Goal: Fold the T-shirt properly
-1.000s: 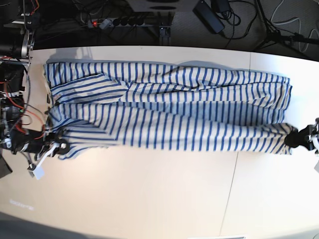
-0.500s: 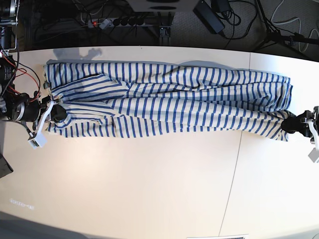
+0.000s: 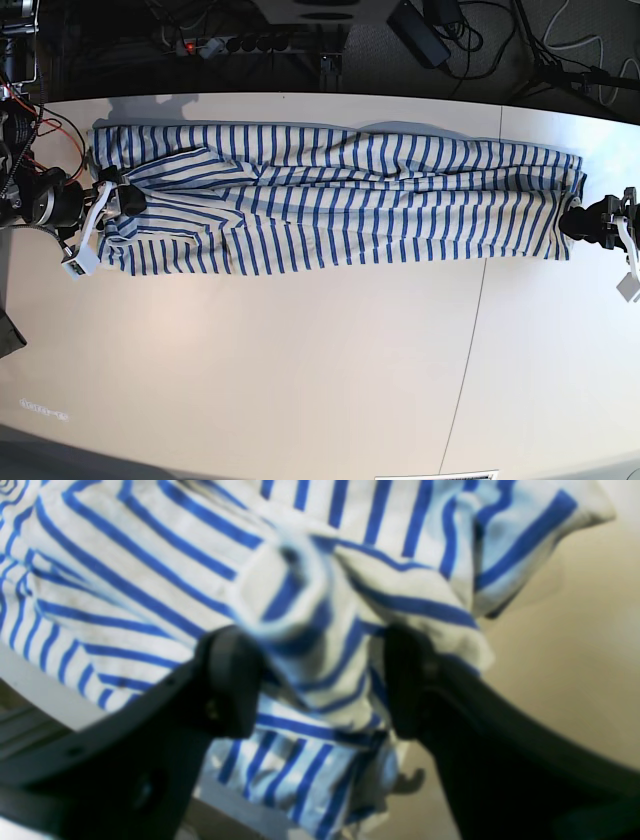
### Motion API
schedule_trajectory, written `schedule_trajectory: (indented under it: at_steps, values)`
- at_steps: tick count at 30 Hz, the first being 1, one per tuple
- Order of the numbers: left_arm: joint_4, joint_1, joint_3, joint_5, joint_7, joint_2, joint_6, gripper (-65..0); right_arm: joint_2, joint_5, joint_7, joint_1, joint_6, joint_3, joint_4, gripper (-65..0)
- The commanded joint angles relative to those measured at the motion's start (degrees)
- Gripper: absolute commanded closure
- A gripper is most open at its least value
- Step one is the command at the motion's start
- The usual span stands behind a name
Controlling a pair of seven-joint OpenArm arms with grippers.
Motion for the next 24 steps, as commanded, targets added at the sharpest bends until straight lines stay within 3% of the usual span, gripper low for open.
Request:
schedule_trajectory:
  at_steps: [1, 9, 10, 11, 13, 15, 17, 22, 24]
  values:
    - [0.6, -1.1, -0.6, -1.0, -0.6, -2.2, -0.9, -35.1, 1.3, 0.4, 1.0, 1.0, 4.7, 0.7, 1.6, -38.6]
    - [0.9, -1.2, -3.5, -1.0, -0.6, -4.5, -0.9, -34.4, 1.1, 0.3, 3.3, 1.0, 4.7, 1.3, 7.5, -36.8]
    - [1.2, -1.2, -4.3, -1.0, -0.6, -4.5, -0.9, -33.3, 0.7, 0.2, 3.8, 0.9, 4.7, 1.4, 8.0, -31.7]
    - [1.6, -1.2, -5.1, -1.0, -0.6, -4.5, -0.9, -30.0, 0.4, -0.1, 3.8, 0.9, 4.7, 1.4, 8.3, -22.6]
    - [3.0, -1.2, -6.1, -1.0, -0.6, -4.4, -0.9, -18.1, -0.6, -0.1, 3.8, 0.9, 4.7, 1.4, 8.3, 0.0]
    - [4.8, -1.2, -6.7, -1.0, -0.6, -4.3, -0.9, -8.6, -2.0, 0.0, 3.9, 0.9, 4.7, 1.4, 8.3, 0.0]
    - [7.0, -1.2, -6.7, -1.0, -0.6, -4.3, -0.9, -5.6, -3.3, 0.0, 4.0, 0.9, 4.7, 1.4, 8.2, 0.0]
    - [8.5, -1.0, -6.7, -1.0, -0.6, -4.3, -0.9, -6.3, -6.3, 0.2, 4.0, 0.8, 4.8, 1.4, 5.9, 0.0]
    - [8.2, -0.8, -6.6, -1.0, -0.6, -4.3, -0.9, -12.1, -7.3, 0.2, 4.0, 0.8, 4.7, 1.4, 4.9, 0.0]
